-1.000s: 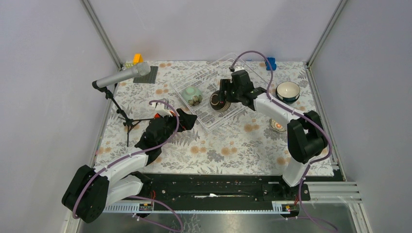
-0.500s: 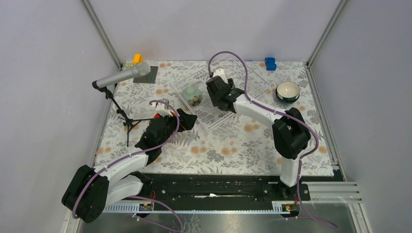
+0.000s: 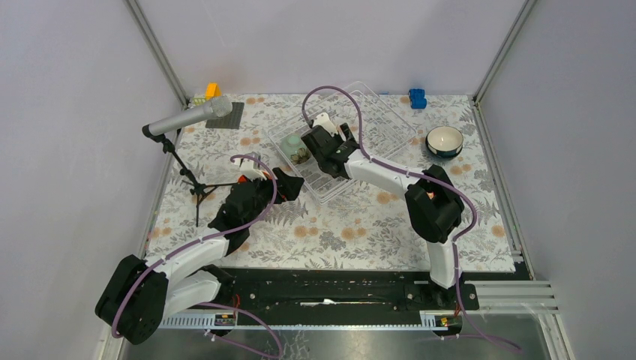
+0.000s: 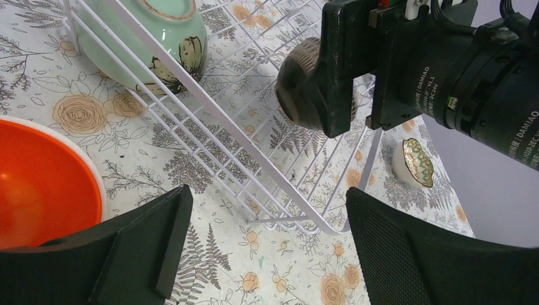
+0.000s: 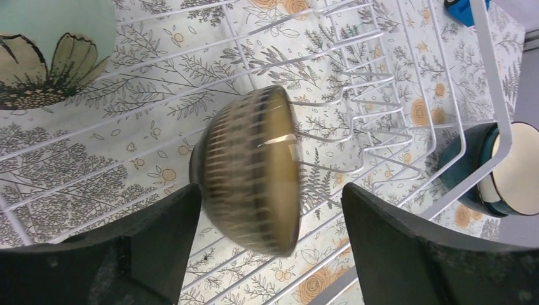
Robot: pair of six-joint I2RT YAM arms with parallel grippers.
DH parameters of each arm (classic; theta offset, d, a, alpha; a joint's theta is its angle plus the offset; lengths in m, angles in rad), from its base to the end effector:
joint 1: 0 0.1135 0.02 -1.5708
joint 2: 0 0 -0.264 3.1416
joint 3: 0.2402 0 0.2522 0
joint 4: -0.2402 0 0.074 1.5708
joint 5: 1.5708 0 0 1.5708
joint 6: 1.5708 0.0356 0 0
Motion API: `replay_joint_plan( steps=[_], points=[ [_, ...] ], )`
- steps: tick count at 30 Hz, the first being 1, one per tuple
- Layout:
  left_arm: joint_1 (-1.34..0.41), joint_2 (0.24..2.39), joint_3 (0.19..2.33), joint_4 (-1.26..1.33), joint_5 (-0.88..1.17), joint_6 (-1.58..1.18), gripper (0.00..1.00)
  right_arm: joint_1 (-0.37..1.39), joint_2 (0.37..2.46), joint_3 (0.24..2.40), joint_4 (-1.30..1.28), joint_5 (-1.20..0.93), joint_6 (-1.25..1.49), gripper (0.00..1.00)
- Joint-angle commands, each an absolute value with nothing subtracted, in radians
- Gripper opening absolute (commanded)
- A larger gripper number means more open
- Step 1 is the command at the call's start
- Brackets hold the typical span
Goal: Unload the bowls from the dish rack
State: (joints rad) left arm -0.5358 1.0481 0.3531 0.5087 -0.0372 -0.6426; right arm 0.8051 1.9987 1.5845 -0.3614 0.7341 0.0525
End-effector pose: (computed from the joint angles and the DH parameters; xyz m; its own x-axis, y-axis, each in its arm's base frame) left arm 0.1920 -0.1124 0.2112 -0.4144 -0.4504 -0.7908 0.2878 0.7595 -0.5834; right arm 0.3288 0.3076 0.2397 -0.4952 -0.4589 -0.7376 -0.1780 0.8847 -0.4309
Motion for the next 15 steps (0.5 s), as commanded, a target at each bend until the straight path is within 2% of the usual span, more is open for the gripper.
replay_joint_plan(
  steps=[1,3,5,15],
  points=[
    [-0.54,1.029,0.394,0.527,-0.06,-0.619,0.95,0.81,1.995,1.607,-0.36,0.704,0.072,0.89],
    [-0.54,1.028,0.394,0.526,-0.061,-0.62,0.95,0.81,1.991,1.597,-0.36,0.674,0.075,0.89],
    [-0.541,1.029,0.396,0.526,-0.059,-0.62,0.95,0.81,1.992,1.589,-0.36,0.645,0.075,0.86],
    [-0.541,1.029,0.398,0.522,-0.061,-0.618,0.95,0.81,2.006,1.58,-0.36,0.586,0.061,0.46]
  ],
)
